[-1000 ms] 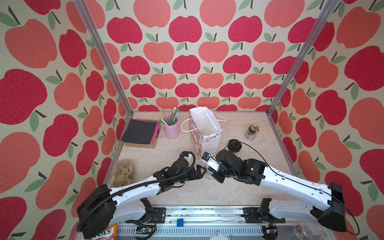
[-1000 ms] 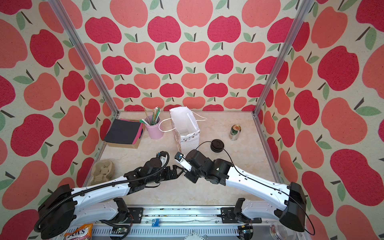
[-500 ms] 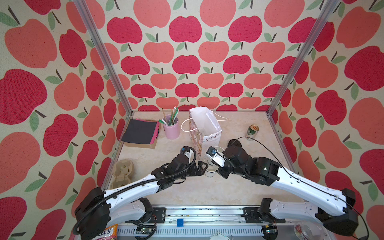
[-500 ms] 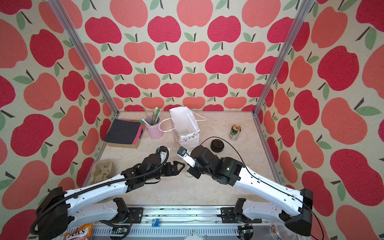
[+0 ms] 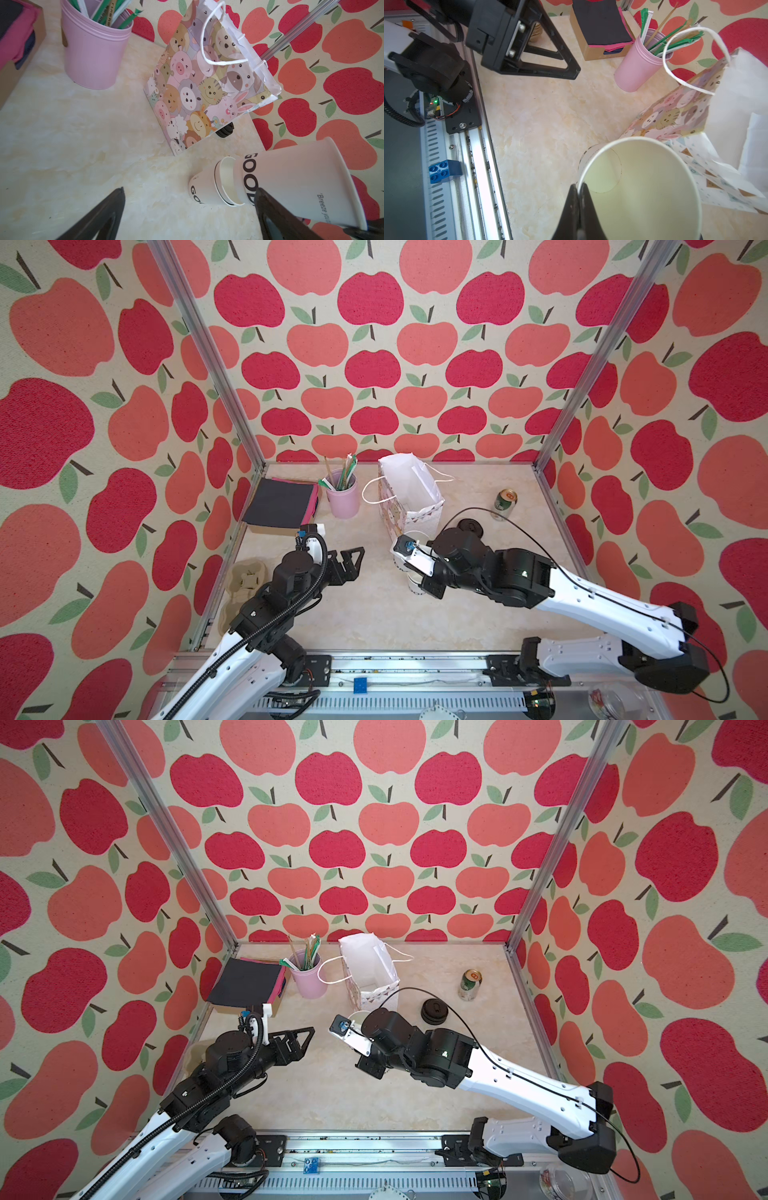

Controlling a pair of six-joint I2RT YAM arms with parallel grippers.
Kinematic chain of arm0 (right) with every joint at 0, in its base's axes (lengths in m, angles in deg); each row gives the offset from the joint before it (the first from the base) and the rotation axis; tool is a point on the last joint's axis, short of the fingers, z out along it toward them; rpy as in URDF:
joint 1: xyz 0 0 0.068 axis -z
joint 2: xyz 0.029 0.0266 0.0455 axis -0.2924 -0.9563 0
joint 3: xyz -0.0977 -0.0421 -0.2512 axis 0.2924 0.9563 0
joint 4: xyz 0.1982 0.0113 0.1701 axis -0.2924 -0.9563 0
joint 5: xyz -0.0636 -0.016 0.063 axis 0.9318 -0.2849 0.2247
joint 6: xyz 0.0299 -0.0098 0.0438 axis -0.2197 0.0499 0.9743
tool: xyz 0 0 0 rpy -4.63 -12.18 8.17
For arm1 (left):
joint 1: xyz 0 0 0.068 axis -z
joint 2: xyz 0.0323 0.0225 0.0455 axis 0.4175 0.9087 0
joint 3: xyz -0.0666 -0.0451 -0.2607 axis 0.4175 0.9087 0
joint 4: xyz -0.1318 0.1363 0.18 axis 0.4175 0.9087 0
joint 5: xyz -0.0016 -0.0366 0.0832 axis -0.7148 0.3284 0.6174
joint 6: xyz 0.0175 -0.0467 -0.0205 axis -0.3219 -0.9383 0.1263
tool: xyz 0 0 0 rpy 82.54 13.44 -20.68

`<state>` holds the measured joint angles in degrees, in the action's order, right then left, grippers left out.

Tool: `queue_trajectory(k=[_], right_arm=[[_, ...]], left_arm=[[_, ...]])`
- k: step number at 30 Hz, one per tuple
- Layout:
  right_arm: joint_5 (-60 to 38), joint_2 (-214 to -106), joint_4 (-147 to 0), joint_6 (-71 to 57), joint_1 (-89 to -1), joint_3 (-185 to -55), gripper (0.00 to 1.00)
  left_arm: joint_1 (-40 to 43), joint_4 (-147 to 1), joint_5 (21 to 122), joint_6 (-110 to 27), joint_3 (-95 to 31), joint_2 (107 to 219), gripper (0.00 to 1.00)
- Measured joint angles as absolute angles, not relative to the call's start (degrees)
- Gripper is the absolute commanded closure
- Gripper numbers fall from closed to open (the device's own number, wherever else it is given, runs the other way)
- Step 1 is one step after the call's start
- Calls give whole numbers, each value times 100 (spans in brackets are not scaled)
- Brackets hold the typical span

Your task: Pack the takeout coffee

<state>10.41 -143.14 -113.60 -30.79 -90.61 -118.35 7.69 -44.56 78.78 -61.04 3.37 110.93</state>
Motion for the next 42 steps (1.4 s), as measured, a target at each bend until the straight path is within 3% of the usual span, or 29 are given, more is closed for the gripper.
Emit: queue_trajectory(k=[9,15,31,42], right_arm=[[558,-15109,-10835,-3060,-9238,-11844,100],[346,-15522,-10464,-2983,-9240,-11695,100],[129,-16615,-9970,-2703,-9303,-11474,100],[129,-16665,-9976,-2618,-9351,-11372,86]], left_arm=[[-801,-3498,7056,-4944,-152,11418,1],[-1369,-3431,6339,-4465,-163,11768,1],[-1459,-3522,6018,-4041,156,10972,1],[-1459,-3522,6020,-4039,158,10972,1]])
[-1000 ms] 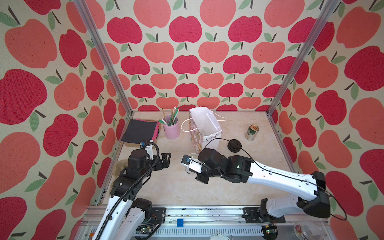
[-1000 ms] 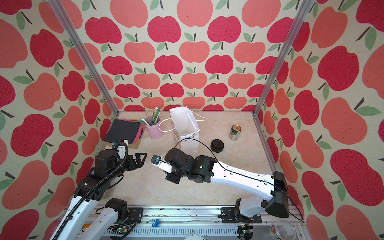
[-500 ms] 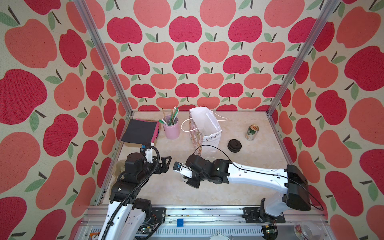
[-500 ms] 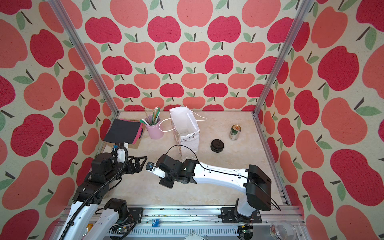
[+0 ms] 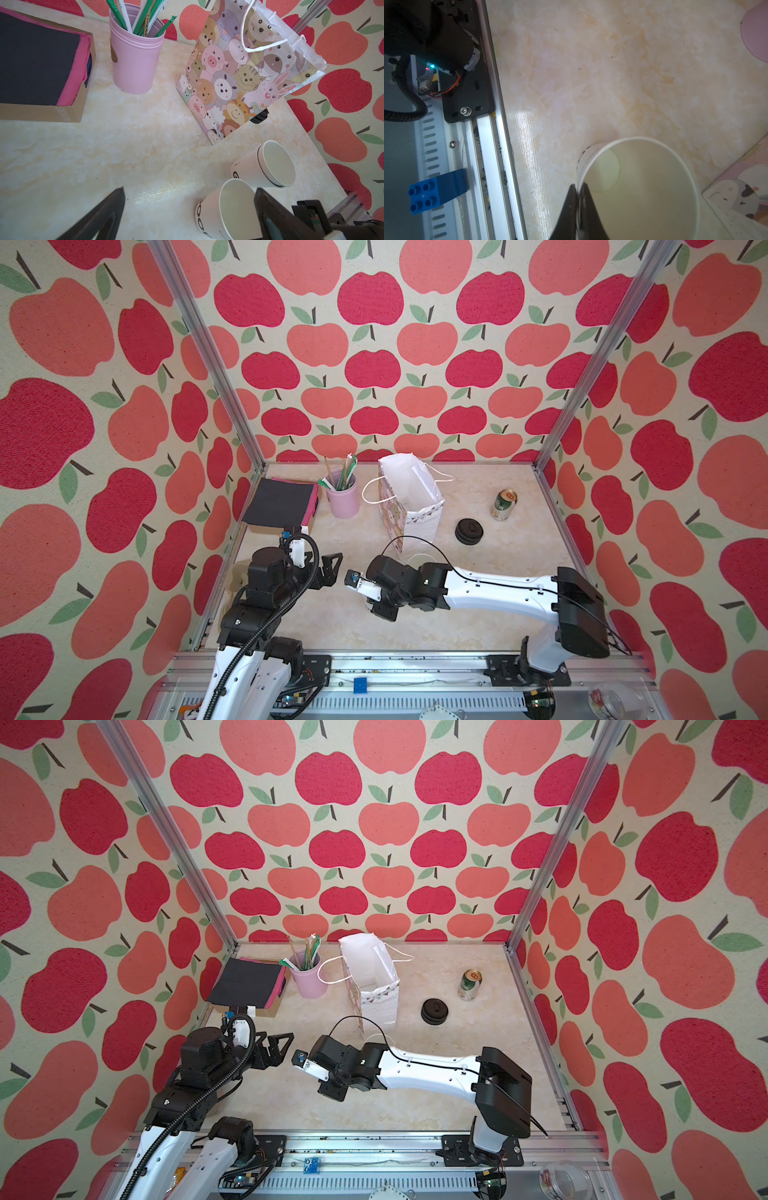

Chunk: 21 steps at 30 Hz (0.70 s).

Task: Pack the takeout coffee
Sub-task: 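Pull the cups apart, setting one down while the right gripper keeps the top cup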

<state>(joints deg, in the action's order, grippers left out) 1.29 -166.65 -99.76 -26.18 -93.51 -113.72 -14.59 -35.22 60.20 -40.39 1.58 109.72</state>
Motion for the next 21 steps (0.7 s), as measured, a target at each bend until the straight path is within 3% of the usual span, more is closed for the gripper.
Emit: queue_trajectory(k=[11,16,19,21], right_arm=[[73,-16620,-10258,-2552,-9426,-11391,55],[173,-16075,-10392,-2487,-9426,-11415,38],[553,-15371,-10370,-2417,-9426,-11345,16],[881,-14829,-10376,-2365,-9399,-11221,8]], left_arm=[[-1459,-3520,6022,-4039,158,10972,1],[-1459,-3522,6009,-4039,158,10966,1],[-1459,-3551,5904,-4039,160,10920,1],[-1459,-3625,5775,-4041,160,10887,1]])
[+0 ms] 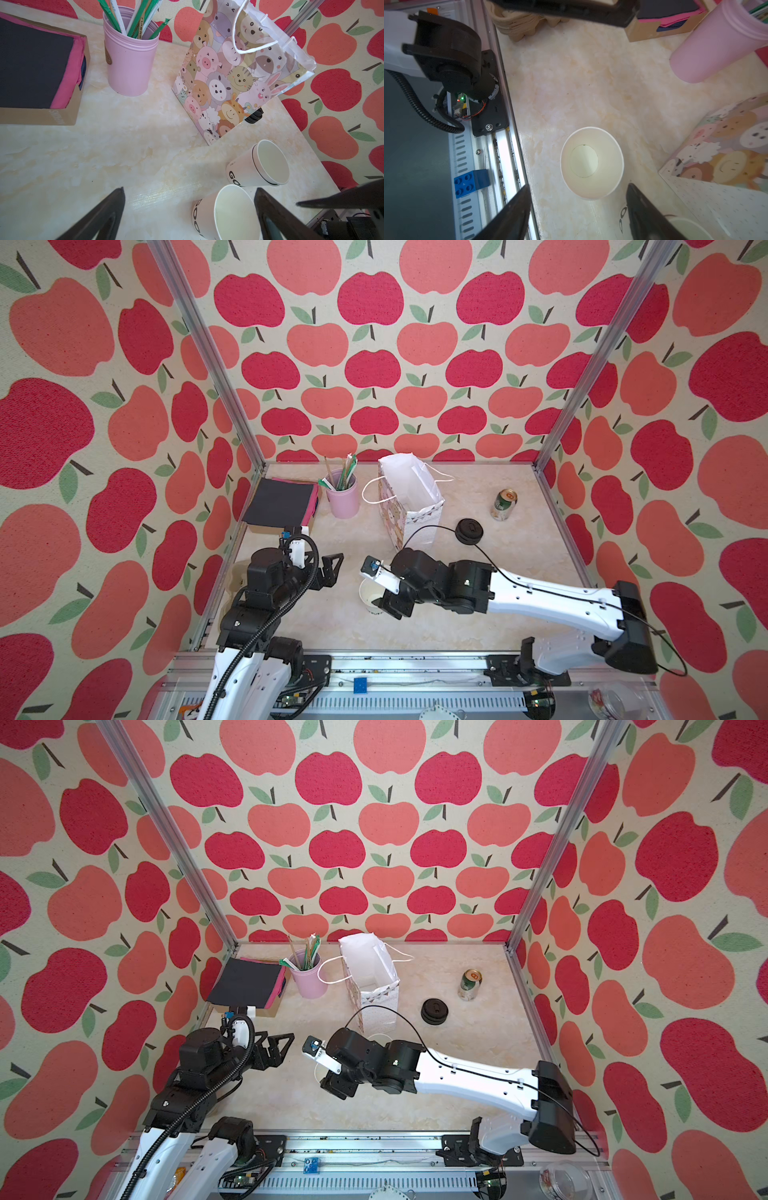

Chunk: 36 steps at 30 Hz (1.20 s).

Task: Pack the takeout coffee
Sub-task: 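Pull the cups apart, setting one down while the right gripper keeps the top cup, then carry the white cup past the gift bag with the right gripper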

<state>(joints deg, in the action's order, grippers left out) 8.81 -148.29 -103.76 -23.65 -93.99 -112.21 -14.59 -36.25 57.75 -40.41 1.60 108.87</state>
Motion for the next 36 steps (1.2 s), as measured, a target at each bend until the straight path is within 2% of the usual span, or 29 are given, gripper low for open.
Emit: queue_trajectory(k=[5,16,36], right_arm=[[1450,-14084,-10634,-2135,-8945,-10919,1],[1605,-14104,-11495,-1519,-7952,-10591,1],[1034,-14838,-11559,-1219,-7729,-10552,1]], left_arm=[[-1459,-3833,5472,-4041,197,10817,1],[-1459,-3911,5137,-4039,232,10819,1],[-1459,-4106,4853,-4041,234,10819,1]])
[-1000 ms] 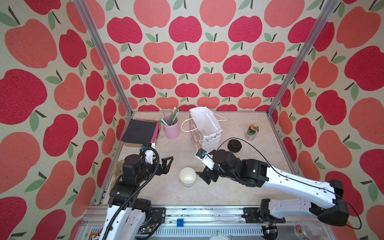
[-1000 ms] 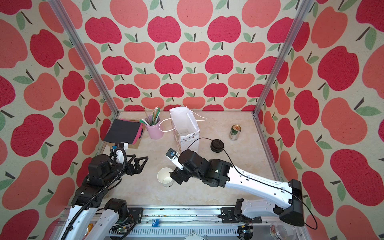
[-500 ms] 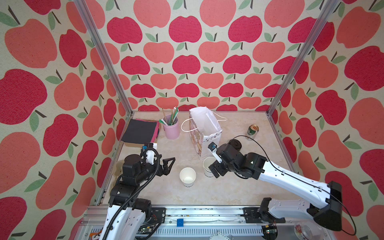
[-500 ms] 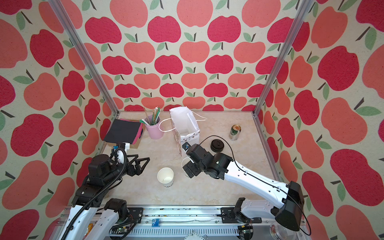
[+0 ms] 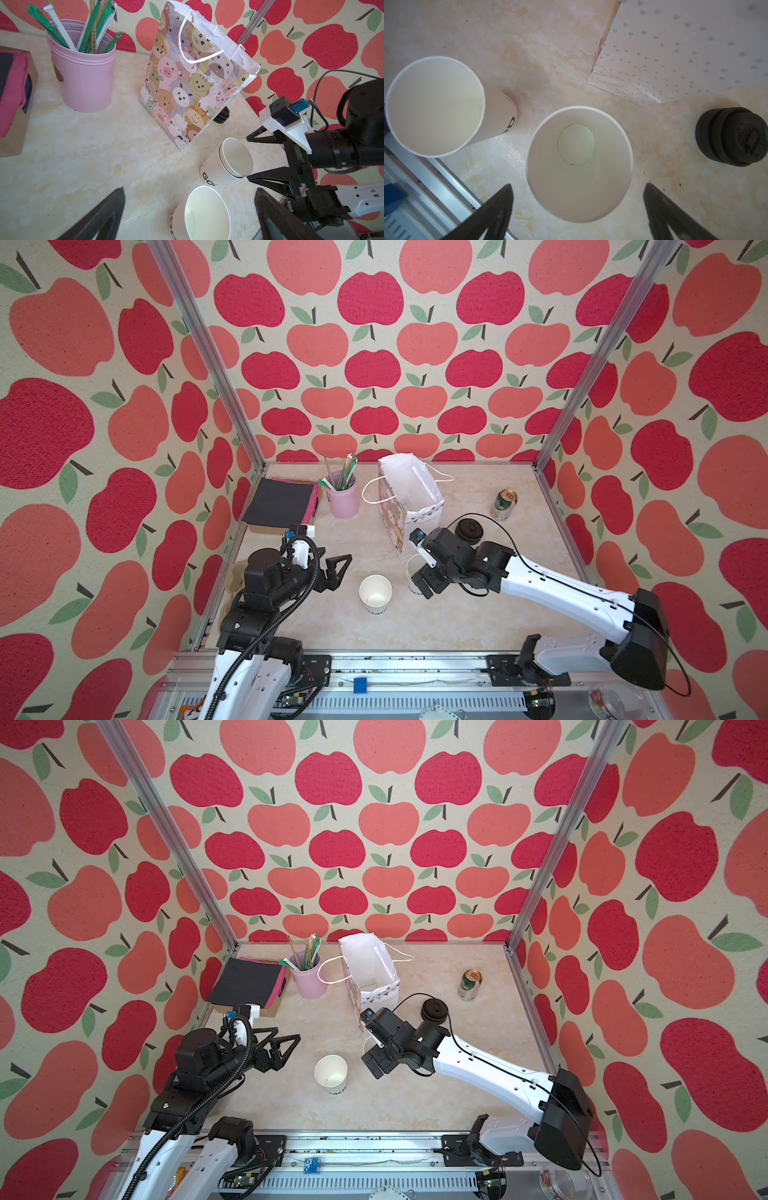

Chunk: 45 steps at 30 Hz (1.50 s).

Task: Pack the takeout coffee
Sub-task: 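Carry the white cup past the gift bag with the right gripper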

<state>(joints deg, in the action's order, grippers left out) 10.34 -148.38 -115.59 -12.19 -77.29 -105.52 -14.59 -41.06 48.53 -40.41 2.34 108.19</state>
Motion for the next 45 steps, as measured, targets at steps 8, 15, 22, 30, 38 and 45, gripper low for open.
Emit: queue_trajectory(k=[8,15,22,30,38,45], right_arm=[[899,-15076,-11489,-1202,-7686,-10554,1],[855,-15376,-11449,-1202,-7686,-10589,1],[851,-15640,-11373,-1204,-7686,-10611,1],[838,-15769,-11270,-1204,-7681,-10615,6],[838,-15734,-11209,-1221,-7655,-10615,15],[842,-15297,-11211,-1224,-7574,-10600,17]], left_arm=[[-1459,-4123,4831,-4041,234,10819,1],[-1459,-4123,4831,-4041,234,10822,1],[-1459,-4123,4831,-4041,234,10832,1],[-1459,-4121,4831,-4041,234,10835,1],[-1459,-4121,4831,-4039,234,10835,1],[-1459,-4121,4833,-4041,234,10835,1]])
